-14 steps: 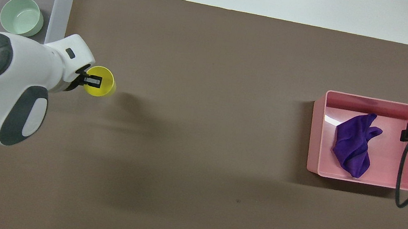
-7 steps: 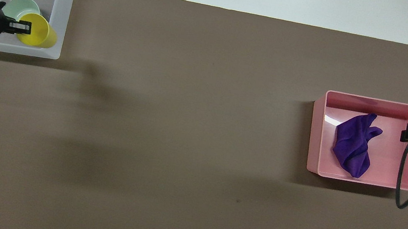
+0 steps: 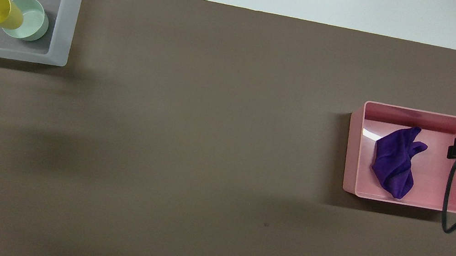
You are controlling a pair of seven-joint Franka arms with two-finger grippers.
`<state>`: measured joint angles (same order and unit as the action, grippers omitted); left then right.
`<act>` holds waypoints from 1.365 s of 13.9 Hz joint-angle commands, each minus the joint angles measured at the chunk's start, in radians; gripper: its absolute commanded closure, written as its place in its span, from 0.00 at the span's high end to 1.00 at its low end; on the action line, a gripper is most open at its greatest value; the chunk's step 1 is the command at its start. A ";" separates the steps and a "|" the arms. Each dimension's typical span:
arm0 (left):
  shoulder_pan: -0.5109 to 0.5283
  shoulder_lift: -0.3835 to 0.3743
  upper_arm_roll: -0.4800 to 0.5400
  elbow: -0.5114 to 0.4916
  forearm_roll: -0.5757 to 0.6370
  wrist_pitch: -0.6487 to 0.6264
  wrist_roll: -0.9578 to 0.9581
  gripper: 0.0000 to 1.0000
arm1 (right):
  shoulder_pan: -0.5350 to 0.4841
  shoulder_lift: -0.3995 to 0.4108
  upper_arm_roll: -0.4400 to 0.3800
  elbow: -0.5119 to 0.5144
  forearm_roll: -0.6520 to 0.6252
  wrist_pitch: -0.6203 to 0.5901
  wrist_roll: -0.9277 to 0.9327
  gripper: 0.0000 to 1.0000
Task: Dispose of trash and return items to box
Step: 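Carry the yellow cup into the clear box and lower it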
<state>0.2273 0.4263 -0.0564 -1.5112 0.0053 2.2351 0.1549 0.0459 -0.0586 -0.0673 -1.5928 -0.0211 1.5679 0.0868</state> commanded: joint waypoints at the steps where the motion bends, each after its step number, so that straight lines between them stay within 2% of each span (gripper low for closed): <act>1: 0.029 0.103 -0.013 0.078 -0.036 0.029 0.032 0.00 | -0.009 -0.013 0.004 -0.019 -0.007 -0.002 -0.019 1.00; 5: 0.041 0.164 -0.014 0.063 -0.071 0.119 0.048 0.00 | -0.009 -0.015 0.004 -0.021 -0.005 -0.006 -0.004 1.00; 9: 0.032 0.160 -0.016 0.025 -0.090 0.136 0.049 0.00 | -0.009 -0.017 0.004 -0.022 -0.003 -0.005 0.002 1.00; 11: 0.030 0.157 -0.017 0.017 -0.090 0.118 0.049 0.21 | -0.009 -0.021 0.004 -0.027 -0.003 -0.005 0.002 1.00; 13: 0.027 0.154 -0.017 0.022 -0.088 0.086 0.051 0.62 | -0.009 -0.021 0.004 -0.029 -0.003 -0.006 0.004 1.00; 14: 0.026 0.151 -0.019 0.029 -0.084 0.060 0.051 0.86 | -0.009 -0.021 0.004 -0.029 -0.003 -0.006 0.004 1.00; 15: 0.026 0.122 -0.017 0.028 -0.084 0.048 0.057 1.00 | -0.009 -0.021 0.004 -0.029 -0.003 -0.006 0.004 1.00; 19: -0.017 -0.001 -0.014 0.014 -0.082 -0.046 0.071 1.00 | -0.009 -0.021 0.004 -0.029 -0.003 -0.005 0.004 1.00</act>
<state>0.2466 0.5158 -0.0808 -1.4697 -0.0661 2.2590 0.2078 0.0458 -0.0590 -0.0673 -1.5987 -0.0211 1.5679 0.0872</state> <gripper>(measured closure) 0.189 0.000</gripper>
